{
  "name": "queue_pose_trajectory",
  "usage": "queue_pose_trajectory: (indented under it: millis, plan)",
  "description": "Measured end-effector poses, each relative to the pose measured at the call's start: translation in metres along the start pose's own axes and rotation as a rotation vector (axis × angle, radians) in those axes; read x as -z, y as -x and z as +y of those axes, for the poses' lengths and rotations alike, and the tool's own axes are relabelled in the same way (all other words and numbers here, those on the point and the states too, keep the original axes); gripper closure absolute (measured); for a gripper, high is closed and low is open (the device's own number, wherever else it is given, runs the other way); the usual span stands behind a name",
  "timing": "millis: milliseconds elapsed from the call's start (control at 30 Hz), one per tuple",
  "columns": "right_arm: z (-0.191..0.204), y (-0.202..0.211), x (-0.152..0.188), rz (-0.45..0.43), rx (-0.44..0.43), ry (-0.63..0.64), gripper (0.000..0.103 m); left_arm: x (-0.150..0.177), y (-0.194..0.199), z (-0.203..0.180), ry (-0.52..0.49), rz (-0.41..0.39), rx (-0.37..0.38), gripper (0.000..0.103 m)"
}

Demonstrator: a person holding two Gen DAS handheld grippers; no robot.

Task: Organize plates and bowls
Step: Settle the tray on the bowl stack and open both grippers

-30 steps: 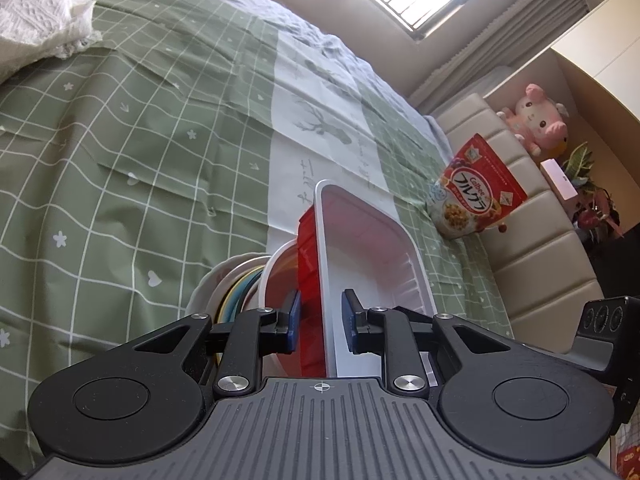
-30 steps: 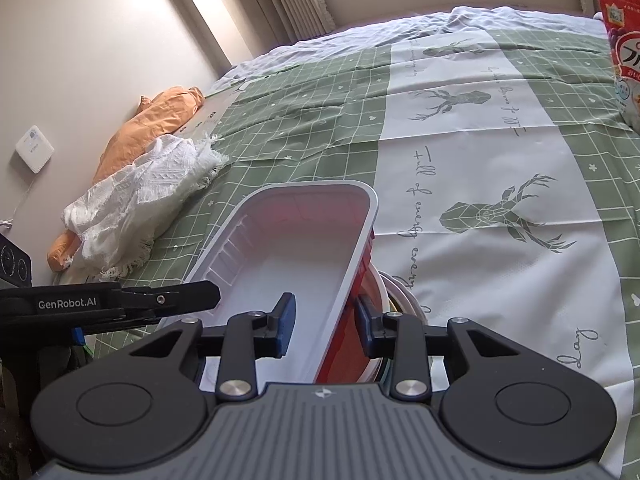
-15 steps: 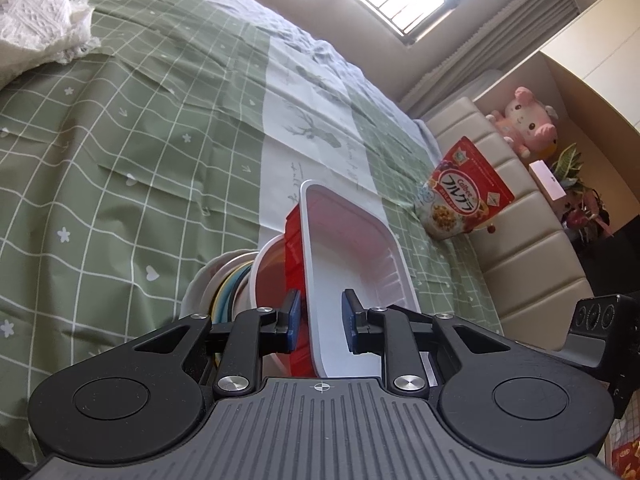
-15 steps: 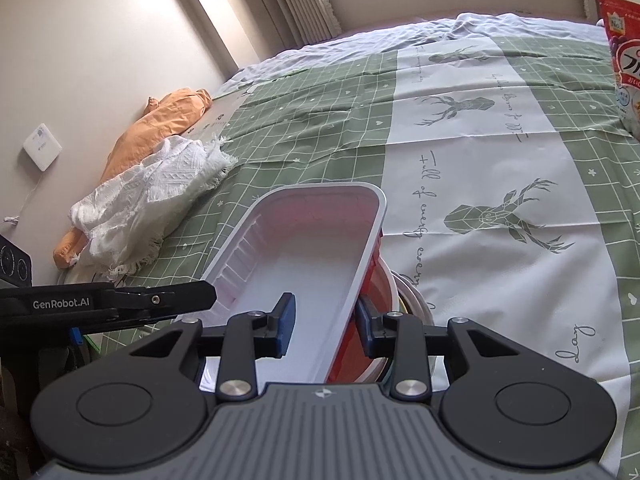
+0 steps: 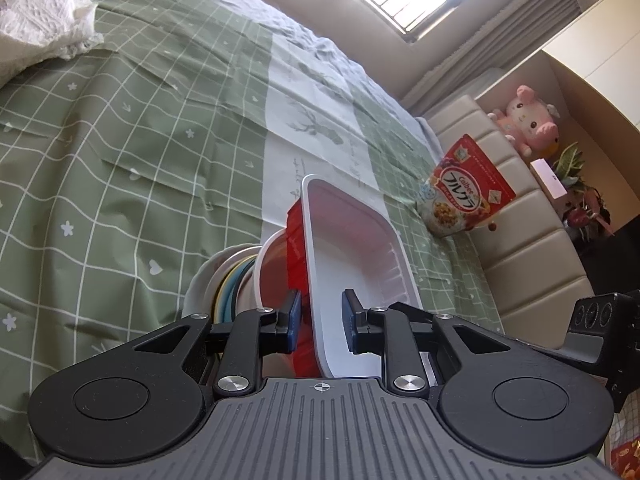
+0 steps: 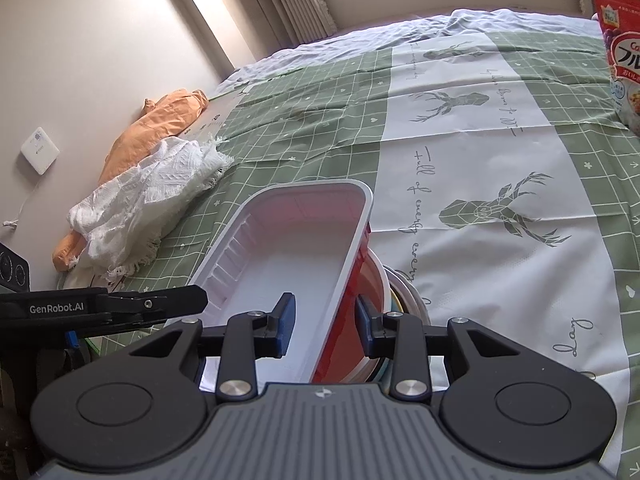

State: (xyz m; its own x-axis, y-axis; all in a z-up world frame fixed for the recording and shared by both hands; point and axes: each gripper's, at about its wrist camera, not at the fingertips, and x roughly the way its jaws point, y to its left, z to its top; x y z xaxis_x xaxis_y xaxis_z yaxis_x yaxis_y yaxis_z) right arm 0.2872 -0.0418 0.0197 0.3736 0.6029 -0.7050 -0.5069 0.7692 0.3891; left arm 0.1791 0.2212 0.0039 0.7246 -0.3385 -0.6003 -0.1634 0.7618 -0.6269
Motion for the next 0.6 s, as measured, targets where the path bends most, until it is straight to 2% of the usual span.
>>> queue_pose_trajectory:
  millis: [433, 600]
  plan:
    - [-0.001, 0.002, 0.004, -0.006, 0.007, 0.000, 0.071, 0.004, -0.001, -0.001, 0.002, 0.020, 0.003, 0.079]
    - [0.001, 0.015, 0.009, -0.060, 0.032, 0.013, 0.071, 0.007, 0.010, -0.004, 0.014, -0.024, -0.011, 0.079]
